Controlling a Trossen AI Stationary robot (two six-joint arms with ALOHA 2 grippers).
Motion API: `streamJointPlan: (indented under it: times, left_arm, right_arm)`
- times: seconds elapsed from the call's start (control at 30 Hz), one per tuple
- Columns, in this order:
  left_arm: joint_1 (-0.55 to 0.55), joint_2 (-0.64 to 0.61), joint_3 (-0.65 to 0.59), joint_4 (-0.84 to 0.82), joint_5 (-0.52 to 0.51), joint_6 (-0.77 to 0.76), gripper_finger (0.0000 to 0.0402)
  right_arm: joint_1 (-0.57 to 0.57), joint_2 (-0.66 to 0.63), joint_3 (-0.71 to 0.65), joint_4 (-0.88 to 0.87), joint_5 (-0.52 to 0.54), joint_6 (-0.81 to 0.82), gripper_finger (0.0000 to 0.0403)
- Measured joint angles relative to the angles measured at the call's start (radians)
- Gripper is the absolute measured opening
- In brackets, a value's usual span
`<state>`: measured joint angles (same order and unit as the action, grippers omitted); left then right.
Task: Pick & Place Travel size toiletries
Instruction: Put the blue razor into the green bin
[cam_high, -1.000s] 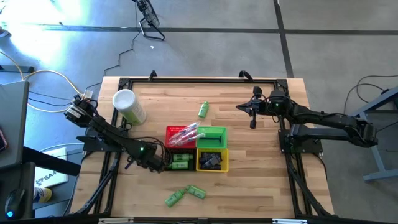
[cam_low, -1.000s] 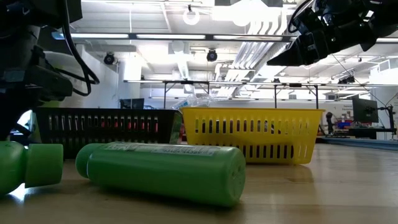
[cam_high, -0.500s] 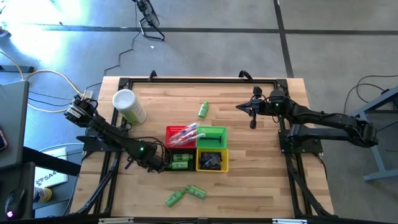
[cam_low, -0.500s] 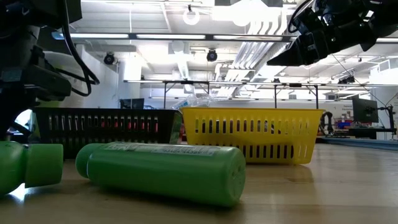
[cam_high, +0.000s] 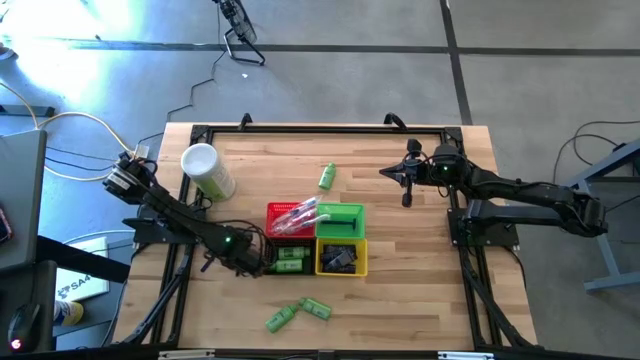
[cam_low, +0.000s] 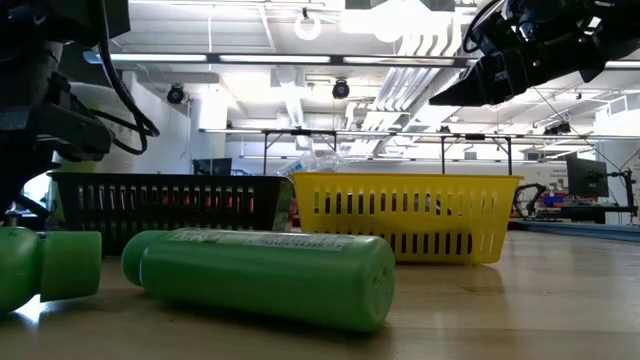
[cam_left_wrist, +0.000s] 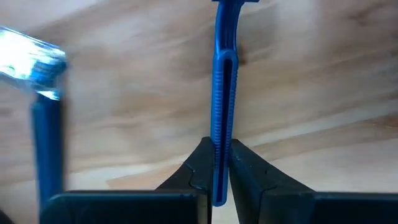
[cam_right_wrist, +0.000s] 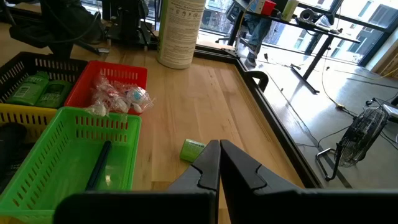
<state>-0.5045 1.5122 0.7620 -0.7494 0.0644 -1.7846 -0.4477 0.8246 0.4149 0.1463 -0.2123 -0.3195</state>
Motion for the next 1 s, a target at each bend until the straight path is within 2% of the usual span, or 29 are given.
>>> streamJointPlan:
  times: [0.3, 0.47, 0.77, 1.0]
  left_arm:
    - [0.0, -0.096, -0.004, -0.19, -0.056, 0.0, 0.0026]
    - [0.0, -0.189, -0.003, -0.206, -0.151, 0.001, 0.0026]
    - [0.0, -0.32, 0.076, -0.261, -0.41, 0.153, 0.0026]
    - [0.001, -0.367, 0.161, -0.241, -0.717, 0.393, 0.0026]
  right_arm:
    - [0.0, 0.0, 0.0, 0.0, 0.0, 0.0, 0.0003]
    - [0.0, 0.0, 0.0, 0.0, 0.0, 0.0, 0.0003]
    - [0.0, 0.0, 0.0, 0.0, 0.0, 0.0, 0.0003]
    - [0.0, 0.0, 0.0, 0.0, 0.0, 0.0, 0.0003]
